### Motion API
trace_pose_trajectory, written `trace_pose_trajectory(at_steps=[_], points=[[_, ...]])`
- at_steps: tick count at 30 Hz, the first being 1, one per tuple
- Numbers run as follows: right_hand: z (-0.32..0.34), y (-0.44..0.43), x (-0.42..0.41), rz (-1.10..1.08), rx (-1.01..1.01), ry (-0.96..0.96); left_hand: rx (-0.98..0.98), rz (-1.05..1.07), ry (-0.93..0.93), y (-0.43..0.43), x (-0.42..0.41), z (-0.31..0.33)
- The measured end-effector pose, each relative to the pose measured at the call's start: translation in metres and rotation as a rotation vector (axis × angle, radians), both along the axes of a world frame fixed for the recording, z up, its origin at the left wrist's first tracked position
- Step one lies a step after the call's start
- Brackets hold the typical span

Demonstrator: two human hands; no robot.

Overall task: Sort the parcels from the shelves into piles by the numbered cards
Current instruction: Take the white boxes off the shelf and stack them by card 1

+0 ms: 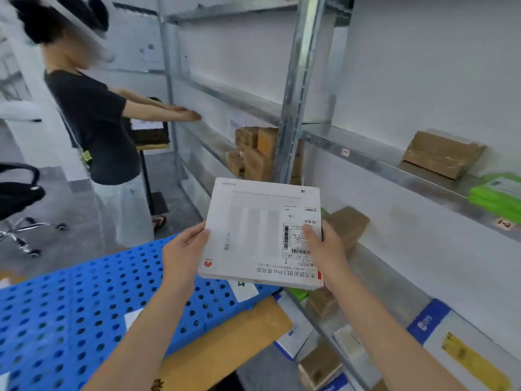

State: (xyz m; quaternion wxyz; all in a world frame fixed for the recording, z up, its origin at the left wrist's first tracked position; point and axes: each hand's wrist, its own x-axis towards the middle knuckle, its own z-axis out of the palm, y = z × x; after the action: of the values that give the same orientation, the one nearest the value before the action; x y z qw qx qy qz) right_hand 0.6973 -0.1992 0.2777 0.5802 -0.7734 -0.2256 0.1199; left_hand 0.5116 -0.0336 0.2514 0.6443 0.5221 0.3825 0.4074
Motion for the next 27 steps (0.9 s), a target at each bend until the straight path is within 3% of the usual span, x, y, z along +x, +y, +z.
trace_pose_trajectory(at_steps=[6,15,21,27], points=[[-0.001,0.095,-0.122,0.280,0.010,-0.028,0.018,0.255,-0.061,0.030,-0.161,0.007],[-0.021,0.185,-0.295,0.707,0.035,0.079,0.058,0.574,-0.057,0.028,-0.358,-0.003],[-0.031,0.231,-0.382,0.951,-0.011,0.102,0.029,0.795,-0.023,0.027,-0.444,-0.014],[-0.043,0.288,-0.431,1.061,-0.004,0.132,0.011,0.936,0.038,0.060,-0.485,-0.017]])
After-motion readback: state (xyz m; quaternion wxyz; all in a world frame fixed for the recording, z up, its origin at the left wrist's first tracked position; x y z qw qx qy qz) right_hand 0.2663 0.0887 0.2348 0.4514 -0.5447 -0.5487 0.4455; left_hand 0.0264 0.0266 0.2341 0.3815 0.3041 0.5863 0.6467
